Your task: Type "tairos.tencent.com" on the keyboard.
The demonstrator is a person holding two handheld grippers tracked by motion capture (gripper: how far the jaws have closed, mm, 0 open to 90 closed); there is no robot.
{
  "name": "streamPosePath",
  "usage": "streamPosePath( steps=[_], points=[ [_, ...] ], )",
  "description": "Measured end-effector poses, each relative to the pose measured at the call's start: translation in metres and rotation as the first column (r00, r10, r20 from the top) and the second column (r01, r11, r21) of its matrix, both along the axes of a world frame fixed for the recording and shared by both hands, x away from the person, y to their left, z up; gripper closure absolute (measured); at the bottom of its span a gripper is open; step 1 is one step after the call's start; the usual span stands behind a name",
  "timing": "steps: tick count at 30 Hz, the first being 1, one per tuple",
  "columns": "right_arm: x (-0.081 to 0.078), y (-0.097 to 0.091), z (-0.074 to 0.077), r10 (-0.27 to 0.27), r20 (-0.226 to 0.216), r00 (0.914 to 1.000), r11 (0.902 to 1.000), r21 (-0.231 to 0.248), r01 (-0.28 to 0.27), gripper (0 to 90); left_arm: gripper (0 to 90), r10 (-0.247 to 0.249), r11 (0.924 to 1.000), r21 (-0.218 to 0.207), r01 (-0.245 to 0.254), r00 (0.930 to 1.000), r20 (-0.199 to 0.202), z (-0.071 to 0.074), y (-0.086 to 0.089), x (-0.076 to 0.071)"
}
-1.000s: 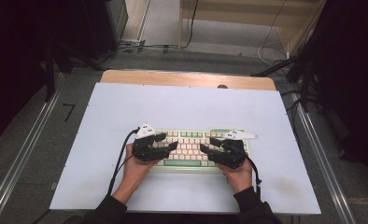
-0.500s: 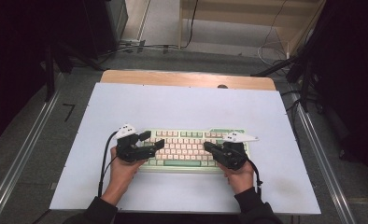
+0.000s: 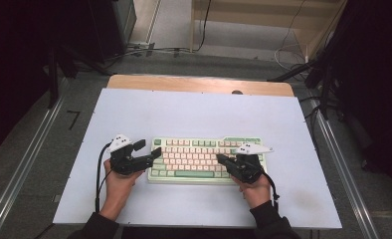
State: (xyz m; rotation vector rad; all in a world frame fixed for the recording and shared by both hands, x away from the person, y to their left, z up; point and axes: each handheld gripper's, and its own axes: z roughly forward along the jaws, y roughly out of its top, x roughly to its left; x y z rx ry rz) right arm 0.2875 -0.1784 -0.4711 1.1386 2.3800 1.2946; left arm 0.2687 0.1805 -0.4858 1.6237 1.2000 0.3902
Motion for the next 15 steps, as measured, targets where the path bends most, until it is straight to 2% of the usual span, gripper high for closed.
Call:
streamPosePath(
  steps=[8,15],
  points=[
    [-0.002,-0.001,-0.002,0.013,-0.014,0.9998,0.9995,-0.028,-0.014,87.3,26.0,-0.01,0.9999,-0.004,0.01,0.9999,-0.011,-0.002,-0.003,-0.001],
    [0.001,0.003,-0.011,0.032,-0.073,0.9968,0.9961,-0.08,-0.038,87.3,26.7,-0.02,0.9997,-0.016,0.02,0.9996,-0.019,-0.004,-0.005,-0.002]
  ],
)
